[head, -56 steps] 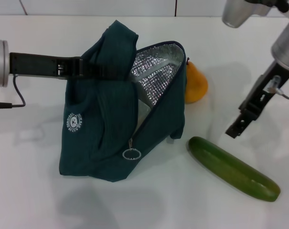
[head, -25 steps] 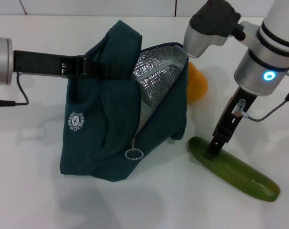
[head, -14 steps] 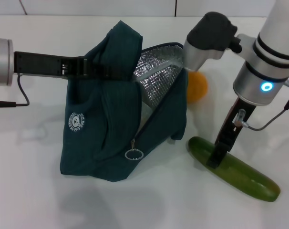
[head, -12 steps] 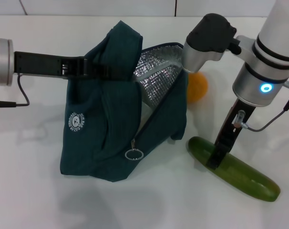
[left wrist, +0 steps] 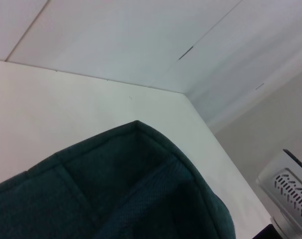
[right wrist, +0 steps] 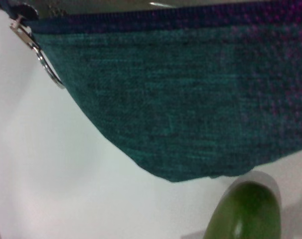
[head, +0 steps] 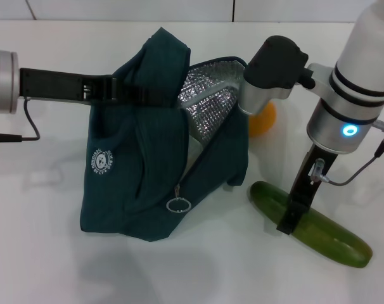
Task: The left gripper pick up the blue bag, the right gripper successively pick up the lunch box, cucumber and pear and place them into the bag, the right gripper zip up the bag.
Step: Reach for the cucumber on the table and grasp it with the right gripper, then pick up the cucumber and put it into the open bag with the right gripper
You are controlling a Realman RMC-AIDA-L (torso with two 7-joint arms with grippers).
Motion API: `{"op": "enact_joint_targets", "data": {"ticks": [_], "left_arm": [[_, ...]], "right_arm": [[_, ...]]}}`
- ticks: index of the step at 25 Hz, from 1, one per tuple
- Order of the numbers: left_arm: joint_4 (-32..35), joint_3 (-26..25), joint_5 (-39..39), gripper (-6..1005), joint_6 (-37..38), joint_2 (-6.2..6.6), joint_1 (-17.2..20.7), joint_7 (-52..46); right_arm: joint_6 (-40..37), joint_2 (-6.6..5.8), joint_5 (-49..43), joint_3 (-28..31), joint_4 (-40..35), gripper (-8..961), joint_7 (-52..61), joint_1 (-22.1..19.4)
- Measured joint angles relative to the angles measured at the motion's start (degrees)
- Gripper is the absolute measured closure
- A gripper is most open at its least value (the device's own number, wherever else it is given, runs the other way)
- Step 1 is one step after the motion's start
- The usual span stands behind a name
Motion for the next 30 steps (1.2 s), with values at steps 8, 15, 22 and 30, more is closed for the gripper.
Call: {"op": "enact_joint_targets", "data": {"ticks": [8,15,22,30], "left_arm": [[0.0,0.0,0.0,950,0.0,-0.05,0.0,0.1],[0.2,0.1,0.0,950,0.2,-0.09,0.0,0.0],[0.0,0.1,0.0,950,0.3,-0.09,0.0,0.1],[0.0,0.1,0.0,950,0.2,-0.09,-0.1,0.1]], "right_arm": [[1.1,0.00,0.0,-2.5,0.4,137,0.0,0.3],[2.0,0.00,0.0,-2.7,0.4,268,0.0,0.3],[2.5,0.00,0.0,-2.9,0.6,337,0.0,0.0],[2.6,0.00,-0.7,-2.6,0.8,338,0.0,0.2]]}}
